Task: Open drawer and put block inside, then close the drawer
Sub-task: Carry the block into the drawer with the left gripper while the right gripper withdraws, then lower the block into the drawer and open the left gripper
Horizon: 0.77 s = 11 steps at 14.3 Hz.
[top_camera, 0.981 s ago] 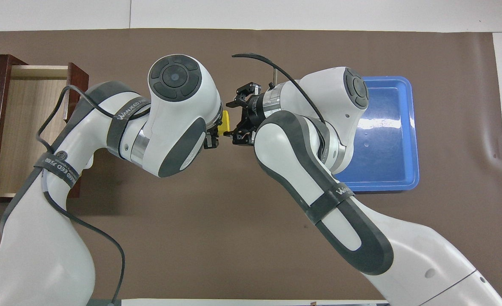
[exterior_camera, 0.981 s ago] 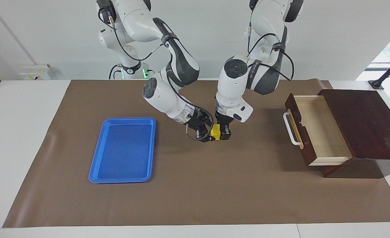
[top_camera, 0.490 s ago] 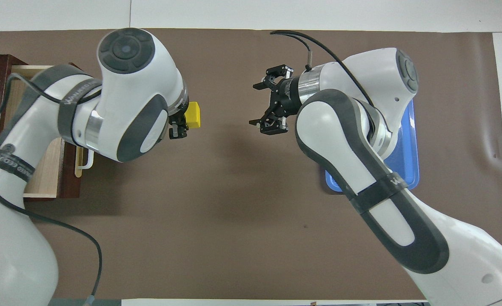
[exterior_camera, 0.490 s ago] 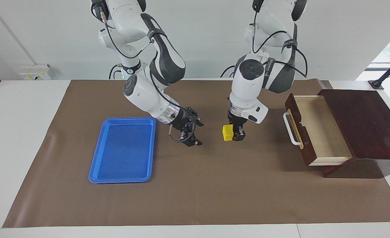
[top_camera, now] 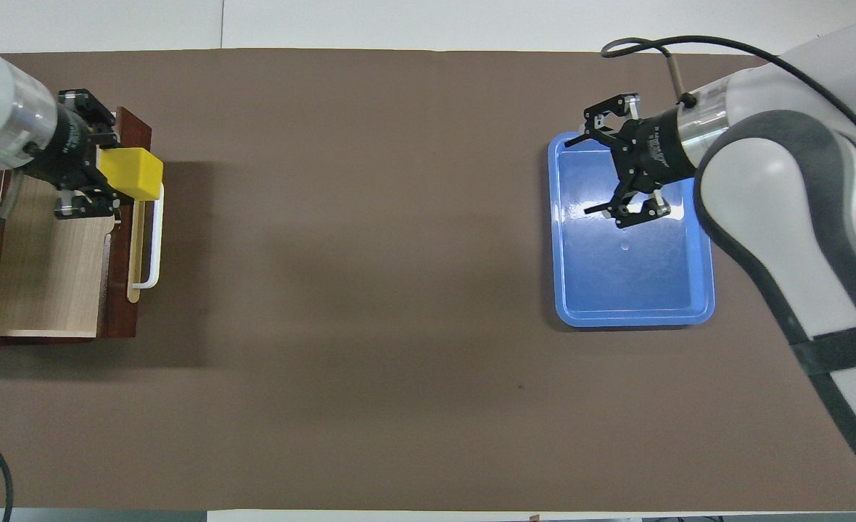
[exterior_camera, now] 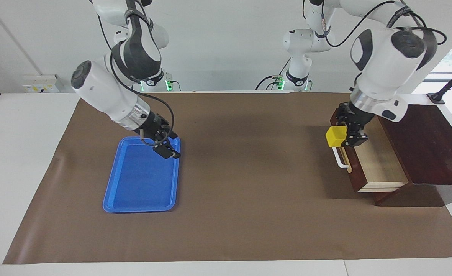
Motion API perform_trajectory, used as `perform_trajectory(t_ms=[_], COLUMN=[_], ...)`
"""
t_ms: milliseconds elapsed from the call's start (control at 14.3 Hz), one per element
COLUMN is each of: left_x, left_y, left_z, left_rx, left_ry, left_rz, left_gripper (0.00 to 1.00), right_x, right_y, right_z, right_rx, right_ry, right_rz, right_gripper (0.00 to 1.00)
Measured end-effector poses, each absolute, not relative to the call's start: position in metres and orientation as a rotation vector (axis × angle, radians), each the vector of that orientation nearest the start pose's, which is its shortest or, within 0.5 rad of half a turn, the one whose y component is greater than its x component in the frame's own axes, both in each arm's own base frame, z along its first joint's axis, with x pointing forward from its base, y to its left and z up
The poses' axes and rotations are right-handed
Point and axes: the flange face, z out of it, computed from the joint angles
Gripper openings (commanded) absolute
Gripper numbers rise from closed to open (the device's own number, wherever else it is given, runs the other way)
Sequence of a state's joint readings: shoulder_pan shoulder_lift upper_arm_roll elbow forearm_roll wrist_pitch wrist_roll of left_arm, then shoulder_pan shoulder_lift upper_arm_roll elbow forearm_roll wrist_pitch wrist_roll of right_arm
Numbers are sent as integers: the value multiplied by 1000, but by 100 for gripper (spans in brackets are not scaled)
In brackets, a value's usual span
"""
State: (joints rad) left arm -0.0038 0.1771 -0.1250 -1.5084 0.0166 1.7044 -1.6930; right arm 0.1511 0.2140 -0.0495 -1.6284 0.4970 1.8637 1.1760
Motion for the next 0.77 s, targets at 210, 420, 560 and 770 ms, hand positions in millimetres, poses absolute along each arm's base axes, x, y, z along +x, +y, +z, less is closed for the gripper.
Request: perform_trajectory(t_ms=[210,420,560,770], left_x=[609,599,583,575], left_y=[-6,40,50,59], left_z=[552,524,492,464], left_rx=[-2292,-2315,-2298,-2271], left_ry=[-2148,-2121,-2119,-2131], left_rz=[20,18,37,57], left_gripper=[0,0,0,0], right_x=[607,586,572,570], right_y=[39,3,-13,-25], right_z=[531,559,576,575], right_rx=[-2503,-2769,-2959,-3058], right_ry=[1324,1041,661,311], right_rz=[253,139,75,53], right_gripper=[92,100,100,100])
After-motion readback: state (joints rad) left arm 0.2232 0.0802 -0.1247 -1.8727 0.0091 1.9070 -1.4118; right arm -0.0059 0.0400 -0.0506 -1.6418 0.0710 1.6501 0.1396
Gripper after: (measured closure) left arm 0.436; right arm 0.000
